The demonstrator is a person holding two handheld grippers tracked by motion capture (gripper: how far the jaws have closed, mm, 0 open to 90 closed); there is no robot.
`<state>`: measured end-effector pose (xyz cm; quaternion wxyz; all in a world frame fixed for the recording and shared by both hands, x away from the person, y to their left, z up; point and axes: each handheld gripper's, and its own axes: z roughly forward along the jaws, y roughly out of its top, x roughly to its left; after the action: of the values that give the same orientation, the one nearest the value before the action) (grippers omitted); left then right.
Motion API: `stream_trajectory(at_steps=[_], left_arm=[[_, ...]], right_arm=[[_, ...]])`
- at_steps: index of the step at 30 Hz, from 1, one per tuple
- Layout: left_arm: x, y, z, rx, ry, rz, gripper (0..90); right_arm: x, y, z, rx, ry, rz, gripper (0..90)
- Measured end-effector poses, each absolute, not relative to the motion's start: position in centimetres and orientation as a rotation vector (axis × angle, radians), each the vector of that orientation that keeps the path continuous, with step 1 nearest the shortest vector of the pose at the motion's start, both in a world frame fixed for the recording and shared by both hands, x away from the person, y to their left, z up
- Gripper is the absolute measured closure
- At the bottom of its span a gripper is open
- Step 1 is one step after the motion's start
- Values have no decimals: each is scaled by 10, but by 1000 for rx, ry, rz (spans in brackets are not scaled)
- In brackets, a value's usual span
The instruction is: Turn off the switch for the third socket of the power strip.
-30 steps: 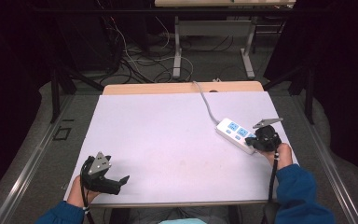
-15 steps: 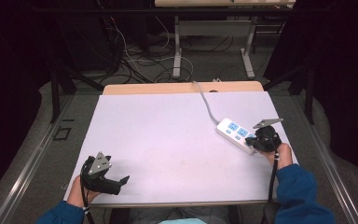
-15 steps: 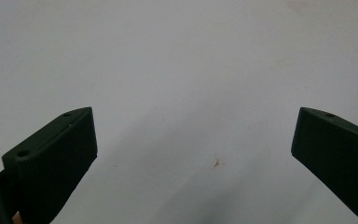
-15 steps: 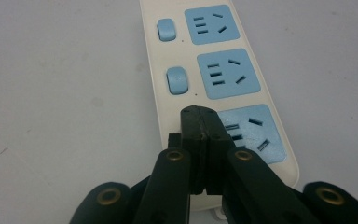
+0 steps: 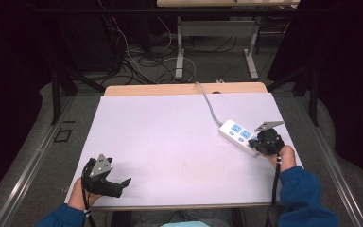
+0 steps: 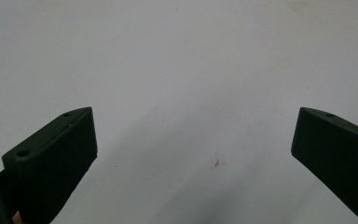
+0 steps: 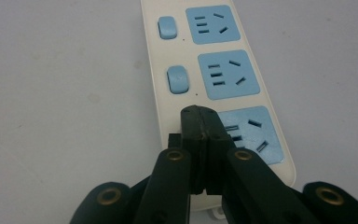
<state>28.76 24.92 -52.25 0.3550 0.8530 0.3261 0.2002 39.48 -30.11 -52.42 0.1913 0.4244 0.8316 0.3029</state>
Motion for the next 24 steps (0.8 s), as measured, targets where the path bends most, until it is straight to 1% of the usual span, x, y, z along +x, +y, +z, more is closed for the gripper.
stream_trajectory(at_steps=[24], left_arm=[[288, 248, -523, 2202, 848, 509, 0]], right_arm=[[393, -300, -525, 1189, 2320, 849, 900]])
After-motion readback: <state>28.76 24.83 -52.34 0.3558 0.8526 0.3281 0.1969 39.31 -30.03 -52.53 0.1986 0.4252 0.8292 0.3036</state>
